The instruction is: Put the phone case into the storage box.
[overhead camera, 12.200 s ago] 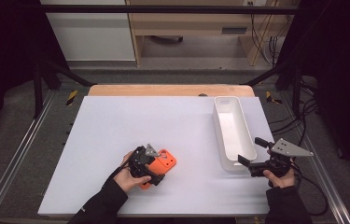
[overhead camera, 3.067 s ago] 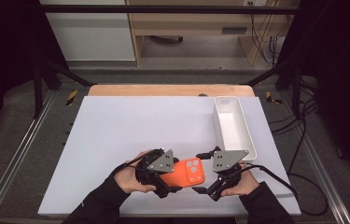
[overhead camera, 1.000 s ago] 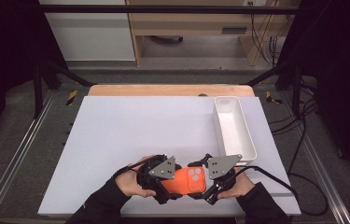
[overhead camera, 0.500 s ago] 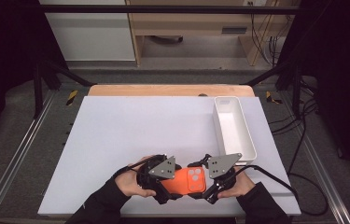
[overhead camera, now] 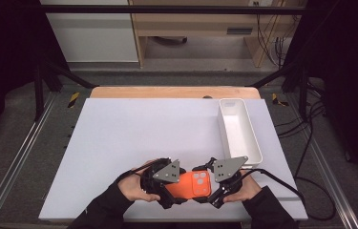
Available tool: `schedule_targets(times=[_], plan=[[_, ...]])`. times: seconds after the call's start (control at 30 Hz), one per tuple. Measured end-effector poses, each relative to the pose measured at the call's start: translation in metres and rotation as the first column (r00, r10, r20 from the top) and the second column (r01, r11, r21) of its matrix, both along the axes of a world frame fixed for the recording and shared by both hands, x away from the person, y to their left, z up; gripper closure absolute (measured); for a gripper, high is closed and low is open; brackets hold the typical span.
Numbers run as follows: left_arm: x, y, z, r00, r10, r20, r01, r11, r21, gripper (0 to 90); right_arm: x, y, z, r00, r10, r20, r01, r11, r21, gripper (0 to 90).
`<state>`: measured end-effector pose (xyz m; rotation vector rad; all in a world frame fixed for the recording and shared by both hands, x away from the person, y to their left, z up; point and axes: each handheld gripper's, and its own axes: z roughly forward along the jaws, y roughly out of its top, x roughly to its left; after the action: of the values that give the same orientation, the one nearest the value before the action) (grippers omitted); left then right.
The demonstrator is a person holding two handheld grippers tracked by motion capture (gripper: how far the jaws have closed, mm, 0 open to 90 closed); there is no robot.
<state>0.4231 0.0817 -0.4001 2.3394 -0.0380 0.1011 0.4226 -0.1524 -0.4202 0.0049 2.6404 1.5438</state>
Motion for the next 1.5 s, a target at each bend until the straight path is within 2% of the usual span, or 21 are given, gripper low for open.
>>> schedule_targets(times=[0.23,0.43,0.63,0.83,0.97,1.17,1.37,1.5], plan=[[0.001,0.001,0.001,0.9999,0.008,0.007,-0.008,0.9999,-0.006,13.0,0.0,-0.001,0.001,1.0,-0.005,-0.001,0.005,1.0,0.003,16.3],[0.002,0.006,0.003,0.9994,0.032,0.012,-0.032,0.999,-0.031,9.2,0.001,-0.002,0.002,0.9998,-0.017,-0.003,0.017,1.0,-0.006,16.2],[0.003,0.014,0.009,0.9968,0.078,0.018,-0.077,0.9951,-0.061,3.3,0.002,-0.005,0.005,0.9995,-0.03,0.004,0.03,0.999,-0.013,16.2],[0.004,0.027,0.014,0.9926,0.121,0.006,-0.12,0.9892,-0.083,0.8,0.002,-0.008,0.008,0.9992,-0.039,0.008,0.039,0.999,-0.015,16.1],[0.005,0.034,0.013,0.9893,0.146,-0.002,-0.146,0.986,-0.081,0.0,0.003,-0.01,0.011,0.9987,-0.048,0.014,0.049,0.999,-0.019,16.1],[0.007,0.042,0.008,0.9847,0.174,-0.014,-0.174,0.9834,-0.05,0.0,0.003,-0.012,0.015,0.9982,-0.057,0.019,0.058,0.998,-0.032,16.1],[0.008,0.042,0.003,0.9824,0.185,-0.029,-0.186,0.9822,-0.03,0.0,0.005,-0.018,0.023,0.9972,-0.072,0.019,0.073,0.996,-0.041,16.0],[0.008,0.038,-0.002,0.9812,0.191,-0.028,-0.19,0.9816,0.013,0.0,0.006,-0.022,0.027,0.9968,-0.079,0.016,0.08,0.995,-0.066,16.0]])
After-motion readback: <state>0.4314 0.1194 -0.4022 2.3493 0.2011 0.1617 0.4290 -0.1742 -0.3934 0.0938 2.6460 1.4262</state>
